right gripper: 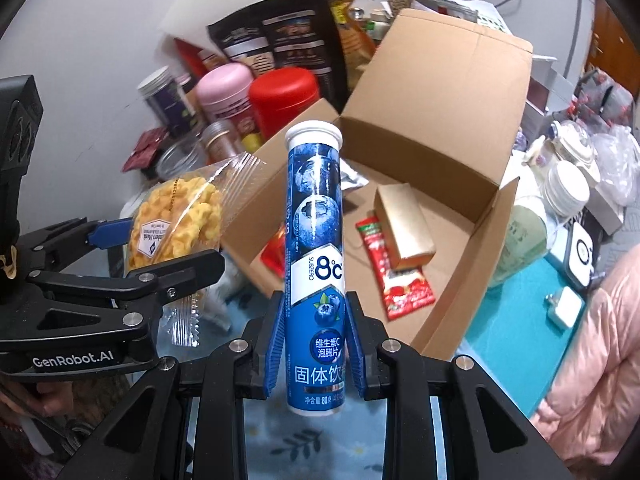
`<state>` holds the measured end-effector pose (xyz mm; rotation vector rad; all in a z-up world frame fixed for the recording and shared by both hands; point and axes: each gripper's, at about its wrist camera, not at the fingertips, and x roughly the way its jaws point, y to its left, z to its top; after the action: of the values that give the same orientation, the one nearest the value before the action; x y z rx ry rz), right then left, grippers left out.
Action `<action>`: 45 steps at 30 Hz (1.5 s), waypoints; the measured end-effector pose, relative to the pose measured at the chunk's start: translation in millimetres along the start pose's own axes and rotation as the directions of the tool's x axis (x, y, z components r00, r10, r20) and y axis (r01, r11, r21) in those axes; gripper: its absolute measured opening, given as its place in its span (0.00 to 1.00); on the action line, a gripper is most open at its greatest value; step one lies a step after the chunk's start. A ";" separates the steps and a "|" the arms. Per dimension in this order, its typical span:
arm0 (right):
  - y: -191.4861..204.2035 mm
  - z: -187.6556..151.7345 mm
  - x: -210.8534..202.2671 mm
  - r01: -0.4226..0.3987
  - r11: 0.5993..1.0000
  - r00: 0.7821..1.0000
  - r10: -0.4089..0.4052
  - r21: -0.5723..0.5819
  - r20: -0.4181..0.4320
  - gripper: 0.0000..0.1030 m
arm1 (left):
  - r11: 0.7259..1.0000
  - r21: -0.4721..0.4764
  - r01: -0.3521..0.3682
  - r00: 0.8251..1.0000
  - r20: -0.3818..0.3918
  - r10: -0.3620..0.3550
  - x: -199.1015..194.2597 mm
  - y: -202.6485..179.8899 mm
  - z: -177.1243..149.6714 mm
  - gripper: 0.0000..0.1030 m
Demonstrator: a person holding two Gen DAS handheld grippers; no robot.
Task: Organize snacks
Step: 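Lift the waffle cake with the left gripper while the right carries the blue tube to the box, then lower the waffle cake and blue tube into the box and open both grippers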
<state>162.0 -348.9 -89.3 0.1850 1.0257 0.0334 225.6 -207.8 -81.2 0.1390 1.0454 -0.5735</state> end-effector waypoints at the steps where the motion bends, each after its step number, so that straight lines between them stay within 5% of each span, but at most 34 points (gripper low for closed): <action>1: -3.9 4.3 3.0 0.001 1.000 1.000 -0.001 0.014 0.000 0.27 | 1.000 0.004 0.009 1.000 -0.003 -0.009 4.4 0.3 5.2 0.79; 25: -72.7 67.6 106.2 0.126 0.985 0.988 -0.114 0.121 -0.100 0.27 | 0.991 0.136 0.007 0.998 -0.070 0.003 130.2 -4.7 93.9 0.79; 45: -80.6 62.8 135.6 0.198 0.975 0.965 -0.176 0.097 -0.196 0.30 | 0.964 0.264 -0.016 0.994 -0.098 0.043 171.9 -38.5 91.1 0.80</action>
<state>281.3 -421.3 -186.1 0.1925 1.2299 -0.1848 340.4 -339.9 -174.5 0.4209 1.0616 -0.6825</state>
